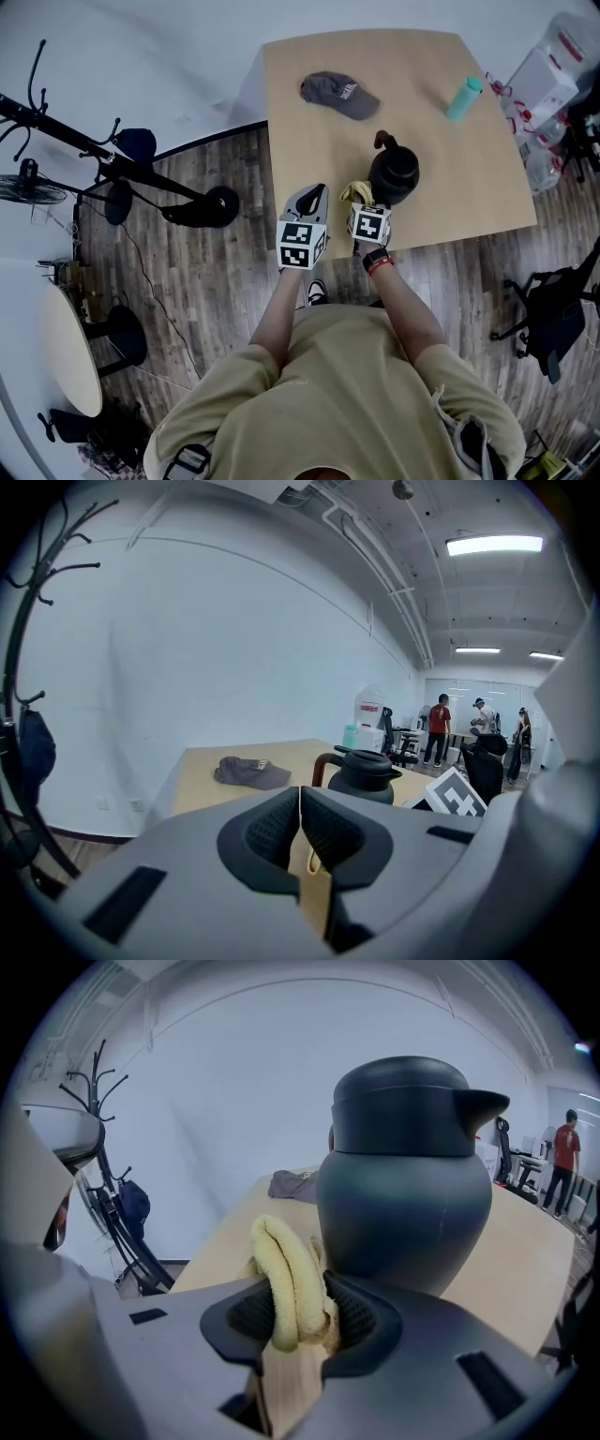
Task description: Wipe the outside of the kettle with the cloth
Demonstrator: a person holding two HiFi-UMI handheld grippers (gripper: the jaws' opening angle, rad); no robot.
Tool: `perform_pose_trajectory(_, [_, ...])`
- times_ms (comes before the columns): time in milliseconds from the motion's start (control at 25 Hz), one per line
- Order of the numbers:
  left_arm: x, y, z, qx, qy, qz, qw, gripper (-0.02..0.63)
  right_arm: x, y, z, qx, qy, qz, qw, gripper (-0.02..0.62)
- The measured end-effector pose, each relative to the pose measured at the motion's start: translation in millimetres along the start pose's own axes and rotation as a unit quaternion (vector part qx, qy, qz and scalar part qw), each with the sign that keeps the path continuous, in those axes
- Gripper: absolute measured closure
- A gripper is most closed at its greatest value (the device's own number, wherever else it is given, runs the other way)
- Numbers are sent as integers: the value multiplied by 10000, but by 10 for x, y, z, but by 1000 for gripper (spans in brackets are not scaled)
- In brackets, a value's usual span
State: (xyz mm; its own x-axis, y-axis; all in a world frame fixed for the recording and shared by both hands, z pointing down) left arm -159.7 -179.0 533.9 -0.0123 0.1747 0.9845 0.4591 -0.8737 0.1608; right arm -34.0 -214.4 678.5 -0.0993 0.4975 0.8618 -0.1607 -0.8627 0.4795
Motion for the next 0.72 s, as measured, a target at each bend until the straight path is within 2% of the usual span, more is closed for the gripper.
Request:
perform_pose_trajectory(360, [6,22,123,42,30,-14,10000,581,82,-114,179,93,610,-60,9981,463])
perform_pose_trajectory(720, [3,55,323,119,63,-37,9999,581,117,-290,322,11,779,-78,9969,462])
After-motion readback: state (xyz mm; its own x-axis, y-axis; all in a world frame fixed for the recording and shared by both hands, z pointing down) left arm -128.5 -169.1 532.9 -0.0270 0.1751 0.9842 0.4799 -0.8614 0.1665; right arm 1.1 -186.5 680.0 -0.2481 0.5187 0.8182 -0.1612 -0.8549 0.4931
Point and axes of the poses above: the fingertips, and each gripper's own axes: y forward along the fingers, z to its right, x out of its underside, the point moved 3 cm from there along -y, backward along the fingers, and after that the axes turned 11 degrees about z, right-handed, at the moved point
